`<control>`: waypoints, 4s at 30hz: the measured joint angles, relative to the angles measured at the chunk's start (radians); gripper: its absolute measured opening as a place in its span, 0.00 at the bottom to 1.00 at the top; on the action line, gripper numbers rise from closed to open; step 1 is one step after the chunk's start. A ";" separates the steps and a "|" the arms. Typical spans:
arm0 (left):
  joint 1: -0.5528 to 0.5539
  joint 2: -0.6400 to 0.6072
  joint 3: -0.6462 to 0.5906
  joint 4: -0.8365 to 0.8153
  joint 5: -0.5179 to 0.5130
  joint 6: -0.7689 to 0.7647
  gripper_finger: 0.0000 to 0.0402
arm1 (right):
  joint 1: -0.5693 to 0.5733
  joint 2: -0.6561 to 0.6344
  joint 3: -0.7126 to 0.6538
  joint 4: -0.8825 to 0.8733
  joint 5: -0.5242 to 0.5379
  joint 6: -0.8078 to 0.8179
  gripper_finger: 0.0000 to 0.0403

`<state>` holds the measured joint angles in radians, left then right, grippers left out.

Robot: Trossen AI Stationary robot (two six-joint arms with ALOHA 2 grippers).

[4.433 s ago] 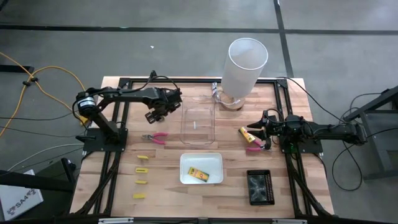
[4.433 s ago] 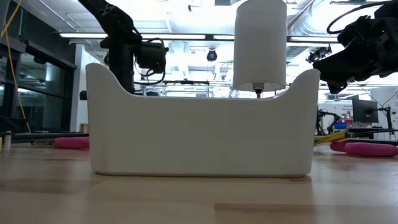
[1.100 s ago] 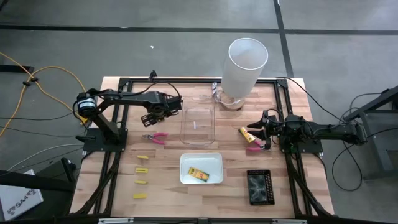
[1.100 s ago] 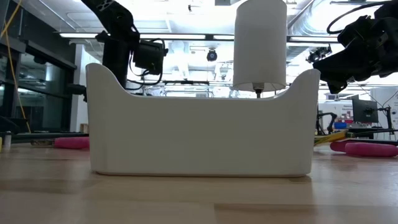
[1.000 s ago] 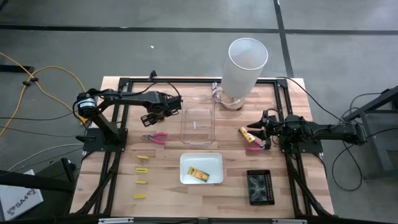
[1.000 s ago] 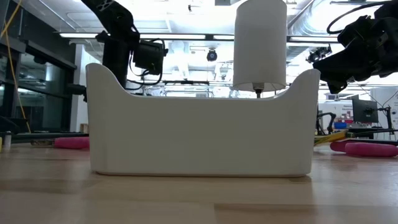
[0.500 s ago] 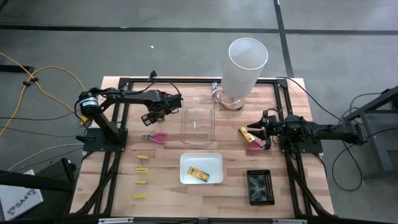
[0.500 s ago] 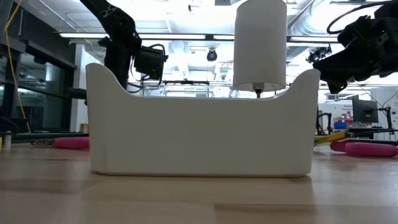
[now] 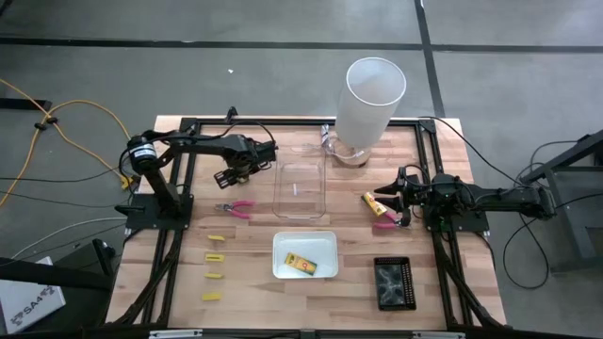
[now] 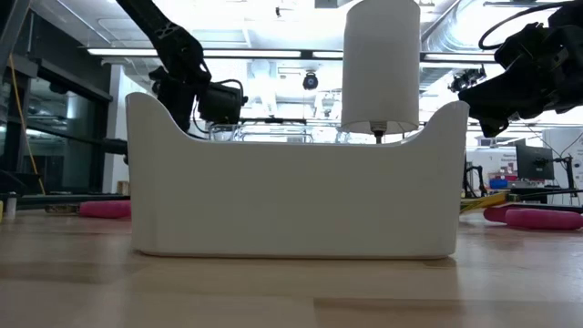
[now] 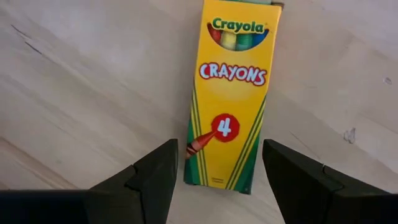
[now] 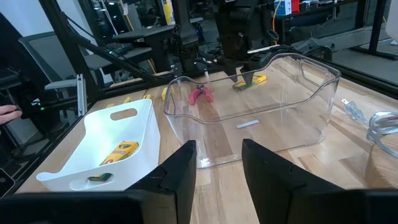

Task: Pick & Place School Supplies
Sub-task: Put the yellow crayon box into the white bin

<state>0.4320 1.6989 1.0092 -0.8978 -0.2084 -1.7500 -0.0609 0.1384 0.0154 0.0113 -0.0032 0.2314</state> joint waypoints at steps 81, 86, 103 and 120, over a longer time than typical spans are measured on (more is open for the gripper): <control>-0.012 -0.051 -0.067 0.066 -0.015 0.046 0.41 | 0.000 0.000 0.000 0.000 0.000 0.000 0.30; -0.033 -0.070 -0.067 0.029 -0.021 0.021 0.41 | 0.000 0.000 0.000 0.000 0.000 0.000 0.30; -0.160 -0.208 -0.065 -0.057 -0.060 -0.054 0.41 | 0.000 0.000 0.000 0.000 0.000 0.000 0.30; -0.305 -0.307 -0.065 -0.106 -0.100 -0.046 0.41 | 0.000 0.000 0.000 0.000 0.000 0.000 0.30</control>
<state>0.1267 1.3922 0.9443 -1.0042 -0.3083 -1.7958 -0.0612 0.1383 0.0158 0.0113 -0.0031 0.2316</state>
